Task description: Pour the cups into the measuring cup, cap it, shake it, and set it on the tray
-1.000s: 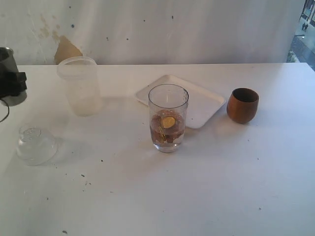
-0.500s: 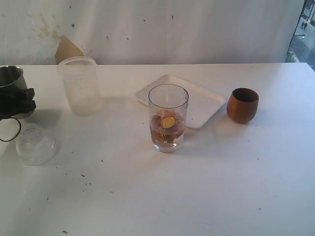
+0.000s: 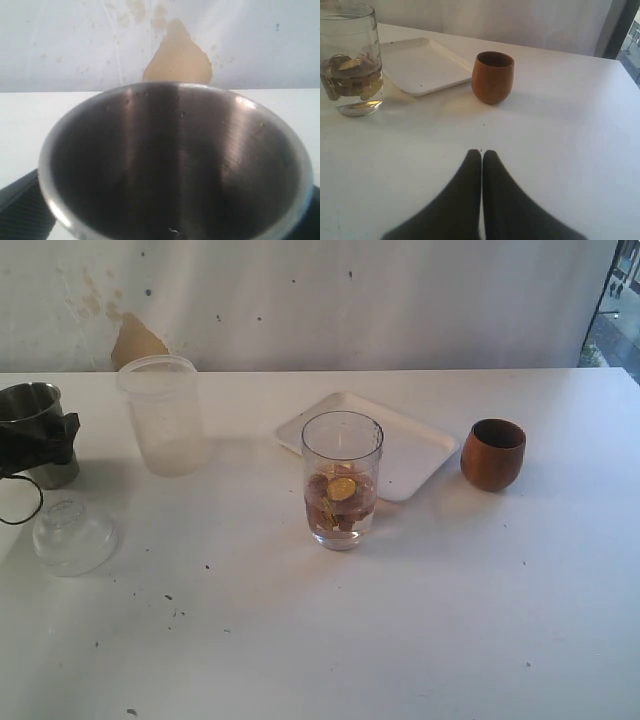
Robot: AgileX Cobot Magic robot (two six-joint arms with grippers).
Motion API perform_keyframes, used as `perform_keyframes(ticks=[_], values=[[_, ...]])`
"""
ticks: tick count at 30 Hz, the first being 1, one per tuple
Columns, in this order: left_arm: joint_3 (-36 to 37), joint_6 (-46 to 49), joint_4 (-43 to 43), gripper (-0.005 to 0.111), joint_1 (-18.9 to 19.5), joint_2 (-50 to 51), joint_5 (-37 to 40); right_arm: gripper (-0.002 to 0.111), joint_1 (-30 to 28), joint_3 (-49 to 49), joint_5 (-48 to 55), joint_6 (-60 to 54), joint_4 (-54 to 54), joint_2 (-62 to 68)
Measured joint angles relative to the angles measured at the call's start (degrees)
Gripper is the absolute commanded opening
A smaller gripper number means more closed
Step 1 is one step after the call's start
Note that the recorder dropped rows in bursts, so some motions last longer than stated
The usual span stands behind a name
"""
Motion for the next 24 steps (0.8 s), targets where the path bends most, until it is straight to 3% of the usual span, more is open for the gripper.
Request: perform_keyframes(ticks=[13,24], values=[[3.12,-1.21,0.0,0.105,0.0,-11.37,4.1,0.001,0.0,0.0,0.0,0.0,0.0,0.0],[18.64,-8.95,2.49,0.105,0.0,-25.84,4.67,0.001,0.0,0.0,0.0,0.0,0.0,0.0]])
